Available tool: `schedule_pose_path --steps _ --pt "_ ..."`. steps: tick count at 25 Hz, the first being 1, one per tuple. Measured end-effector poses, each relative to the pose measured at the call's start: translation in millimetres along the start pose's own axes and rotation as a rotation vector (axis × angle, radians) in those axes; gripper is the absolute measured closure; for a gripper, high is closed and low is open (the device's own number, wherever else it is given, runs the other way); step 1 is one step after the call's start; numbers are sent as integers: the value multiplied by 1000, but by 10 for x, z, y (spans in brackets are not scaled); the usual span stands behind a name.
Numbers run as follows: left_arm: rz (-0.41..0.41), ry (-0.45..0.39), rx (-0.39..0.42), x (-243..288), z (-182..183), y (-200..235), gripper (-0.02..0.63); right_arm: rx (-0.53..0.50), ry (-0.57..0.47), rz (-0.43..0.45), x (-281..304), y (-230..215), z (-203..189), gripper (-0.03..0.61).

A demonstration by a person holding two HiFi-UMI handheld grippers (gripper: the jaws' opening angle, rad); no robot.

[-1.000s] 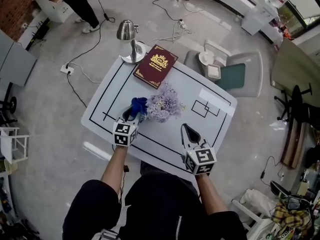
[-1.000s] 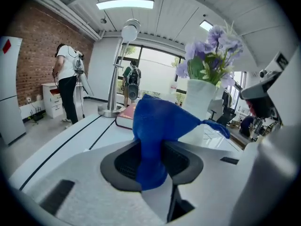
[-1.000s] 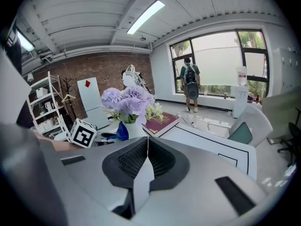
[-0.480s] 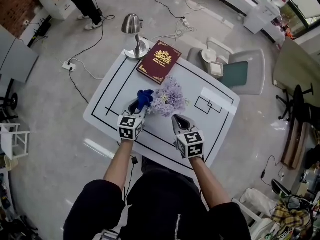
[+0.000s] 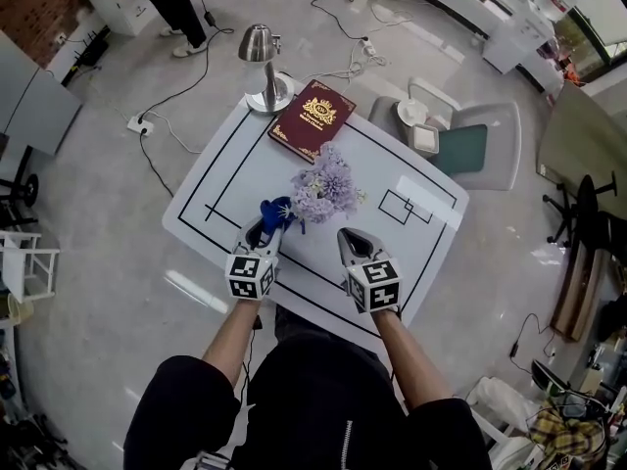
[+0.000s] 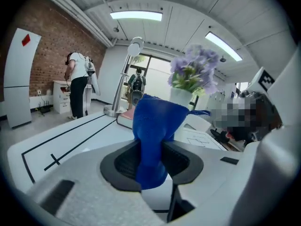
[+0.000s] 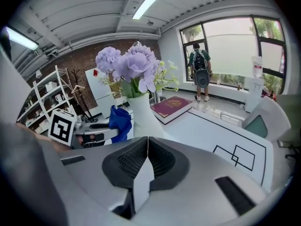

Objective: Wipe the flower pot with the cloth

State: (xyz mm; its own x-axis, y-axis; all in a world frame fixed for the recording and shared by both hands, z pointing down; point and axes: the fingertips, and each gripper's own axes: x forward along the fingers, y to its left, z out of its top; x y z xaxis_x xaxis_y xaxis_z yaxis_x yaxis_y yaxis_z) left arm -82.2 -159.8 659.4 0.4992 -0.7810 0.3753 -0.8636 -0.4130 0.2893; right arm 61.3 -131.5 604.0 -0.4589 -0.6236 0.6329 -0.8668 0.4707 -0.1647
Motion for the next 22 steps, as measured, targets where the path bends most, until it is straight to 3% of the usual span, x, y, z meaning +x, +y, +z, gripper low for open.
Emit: schedule_pose_path --steps 5,10,13,22 --pt "-49 -43 17 18 33 -473 489 2 -10 8 -79 -65 -6 569" --pt "14 105 -89 221 -383 -454 489 4 -10 12 -183 -128 -70 569" --pt "38 152 -100 224 -510 -465 489 9 -16 12 -239 -172 -98 569" --pt "-116 -49 -102 321 201 -1100 489 24 -27 8 -322 -285 -146 569"
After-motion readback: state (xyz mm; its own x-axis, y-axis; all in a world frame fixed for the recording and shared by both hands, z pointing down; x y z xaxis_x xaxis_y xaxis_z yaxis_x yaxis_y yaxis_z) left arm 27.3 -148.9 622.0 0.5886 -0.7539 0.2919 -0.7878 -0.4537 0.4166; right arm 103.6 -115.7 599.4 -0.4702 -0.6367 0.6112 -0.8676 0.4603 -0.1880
